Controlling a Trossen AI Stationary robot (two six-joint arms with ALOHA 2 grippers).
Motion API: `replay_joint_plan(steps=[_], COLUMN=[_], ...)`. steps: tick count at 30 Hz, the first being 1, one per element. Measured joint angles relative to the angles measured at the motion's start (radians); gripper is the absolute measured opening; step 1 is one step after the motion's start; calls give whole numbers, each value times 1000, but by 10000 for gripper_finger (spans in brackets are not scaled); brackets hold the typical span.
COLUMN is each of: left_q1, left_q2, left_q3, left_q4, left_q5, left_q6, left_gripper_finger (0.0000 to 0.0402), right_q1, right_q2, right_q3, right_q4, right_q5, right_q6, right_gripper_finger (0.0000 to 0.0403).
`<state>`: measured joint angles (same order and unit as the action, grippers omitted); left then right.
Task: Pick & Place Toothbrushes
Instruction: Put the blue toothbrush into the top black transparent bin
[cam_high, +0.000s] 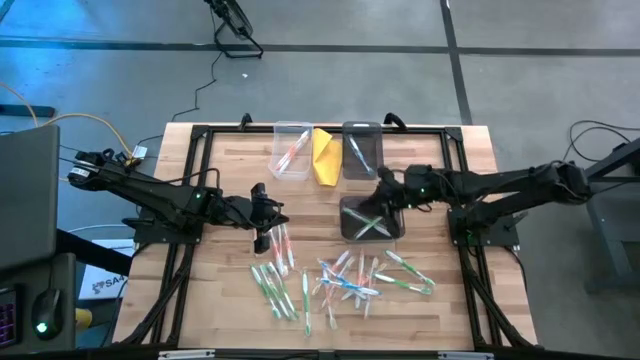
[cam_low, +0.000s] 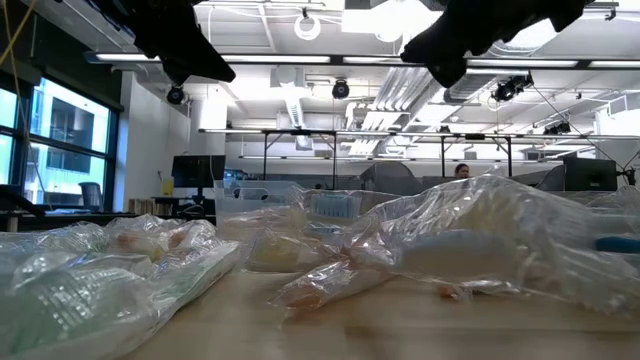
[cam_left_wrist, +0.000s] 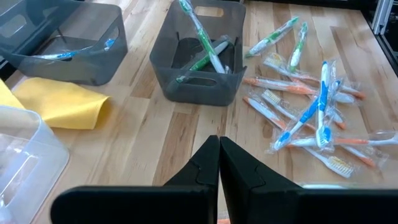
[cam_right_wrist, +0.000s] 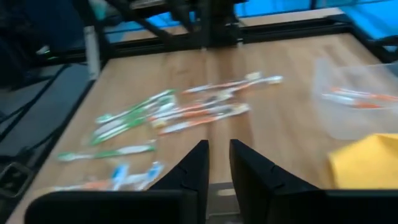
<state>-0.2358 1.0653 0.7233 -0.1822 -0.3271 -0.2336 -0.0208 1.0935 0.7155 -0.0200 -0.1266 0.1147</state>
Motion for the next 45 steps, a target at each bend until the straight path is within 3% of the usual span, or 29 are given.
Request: replay_joint_plan(steps=[18, 25, 33, 45], left_q1=[0, 0, 0, 0], left_q2=[0, 0, 0, 0], left_q3=[0, 0, 0, 0], left_q4=[0, 0, 0, -2], left_q5=[0, 0, 0, 0], left_q6=[1, 1, 1, 2], left_gripper_finger=[10, 10, 10, 10], right_q1=[415, 521, 556, 594], right_q2=[25, 90, 232, 371], right_q3=[0, 0, 0, 0], right_q4=[-74, -51, 64, 66], right_q5=[335, 462, 465, 381], right_q6=[358, 456, 457, 441], right_gripper_finger=[6, 3, 3, 4])
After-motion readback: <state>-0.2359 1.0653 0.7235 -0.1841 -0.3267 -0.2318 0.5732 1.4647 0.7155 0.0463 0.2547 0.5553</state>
